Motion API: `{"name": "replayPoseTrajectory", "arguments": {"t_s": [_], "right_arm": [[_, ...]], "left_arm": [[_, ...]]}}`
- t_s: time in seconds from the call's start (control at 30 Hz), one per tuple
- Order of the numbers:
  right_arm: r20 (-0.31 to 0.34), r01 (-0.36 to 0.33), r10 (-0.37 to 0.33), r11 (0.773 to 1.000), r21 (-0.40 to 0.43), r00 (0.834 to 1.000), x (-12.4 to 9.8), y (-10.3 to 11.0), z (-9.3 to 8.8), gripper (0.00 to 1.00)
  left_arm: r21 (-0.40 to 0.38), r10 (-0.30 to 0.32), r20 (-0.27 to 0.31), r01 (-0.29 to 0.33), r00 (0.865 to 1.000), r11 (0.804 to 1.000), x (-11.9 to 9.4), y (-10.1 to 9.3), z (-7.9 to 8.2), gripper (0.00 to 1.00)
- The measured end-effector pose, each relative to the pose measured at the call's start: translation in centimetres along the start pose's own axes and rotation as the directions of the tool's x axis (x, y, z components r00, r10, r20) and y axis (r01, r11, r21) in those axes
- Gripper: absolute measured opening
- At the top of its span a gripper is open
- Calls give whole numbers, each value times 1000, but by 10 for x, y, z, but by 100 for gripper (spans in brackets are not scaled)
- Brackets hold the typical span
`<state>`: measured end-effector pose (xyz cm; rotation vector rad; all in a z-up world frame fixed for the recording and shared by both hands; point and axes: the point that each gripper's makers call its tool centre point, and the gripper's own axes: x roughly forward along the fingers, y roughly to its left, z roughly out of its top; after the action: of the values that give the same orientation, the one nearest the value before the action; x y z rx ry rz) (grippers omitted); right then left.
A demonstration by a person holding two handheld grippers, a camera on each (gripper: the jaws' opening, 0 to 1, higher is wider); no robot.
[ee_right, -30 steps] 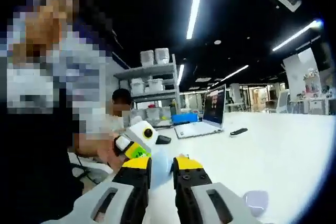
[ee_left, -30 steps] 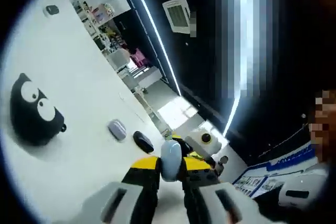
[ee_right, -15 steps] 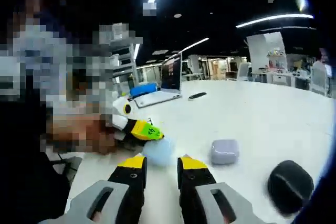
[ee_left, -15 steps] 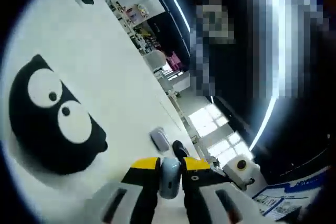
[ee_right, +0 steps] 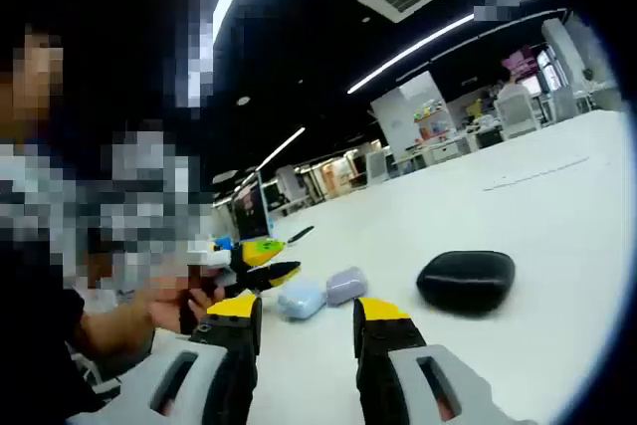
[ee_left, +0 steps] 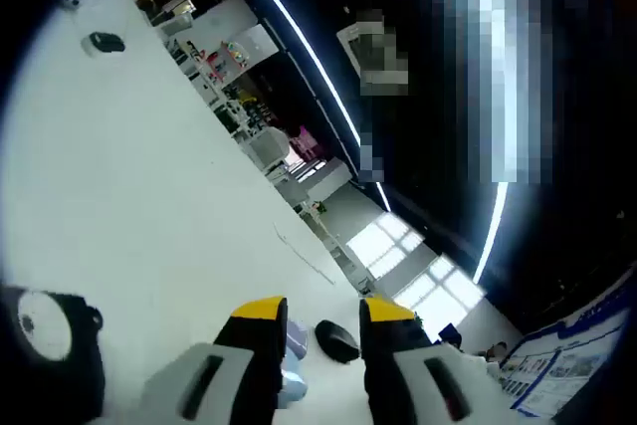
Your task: Pick up the earbuds from the table and place the earbuds into the earbud case
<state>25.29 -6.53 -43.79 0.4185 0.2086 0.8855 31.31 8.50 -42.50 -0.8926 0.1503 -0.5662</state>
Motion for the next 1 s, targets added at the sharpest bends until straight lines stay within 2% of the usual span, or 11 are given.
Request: {"name": "replayPoseTrajectory", "arguments": {"t_s": [0.1,0.17,0.23,0.3,0.33,0.4,0.53,0.63,0.73,0.83,1.0], "right_arm": [[44,47,-45,998,-50,998,-19,-7,15,39],[74,96,-87,987,-132,993,-34,-10,27,37],[73,164,-152,965,-205,986,-54,-16,34,37],[97,220,-202,945,-243,975,-70,-21,43,37],[124,245,-218,932,-267,968,-78,-23,49,37],[164,292,-255,917,-271,953,-90,-27,57,39],[234,305,-246,914,-267,941,-106,-21,67,40],[262,312,-240,909,-278,935,-111,-11,70,40],[269,279,-198,910,-306,942,-113,7,72,38],[245,238,-161,914,-328,956,-108,18,71,35],[196,189,-122,908,-375,973,-92,31,64,32]], "left_arm": [[117,-79,12,77,997,990,-14,-28,19,30],[260,-118,3,113,993,959,-29,-45,32,30],[473,-137,3,119,991,873,-50,-60,46,30],[661,-148,-19,123,989,740,-77,-73,54,31],[697,-149,-25,124,989,706,-88,-76,56,35],[720,-128,-23,105,992,686,-105,-75,59,42],[753,-110,-6,77,994,653,-137,-68,65,39],[713,-94,4,63,996,699,-144,-65,70,44],[761,-93,-16,72,996,645,-150,-66,71,45],[721,-113,22,62,993,690,-153,-65,78,45],[700,-58,-17,53,998,712,-150,-47,71,45]]}}
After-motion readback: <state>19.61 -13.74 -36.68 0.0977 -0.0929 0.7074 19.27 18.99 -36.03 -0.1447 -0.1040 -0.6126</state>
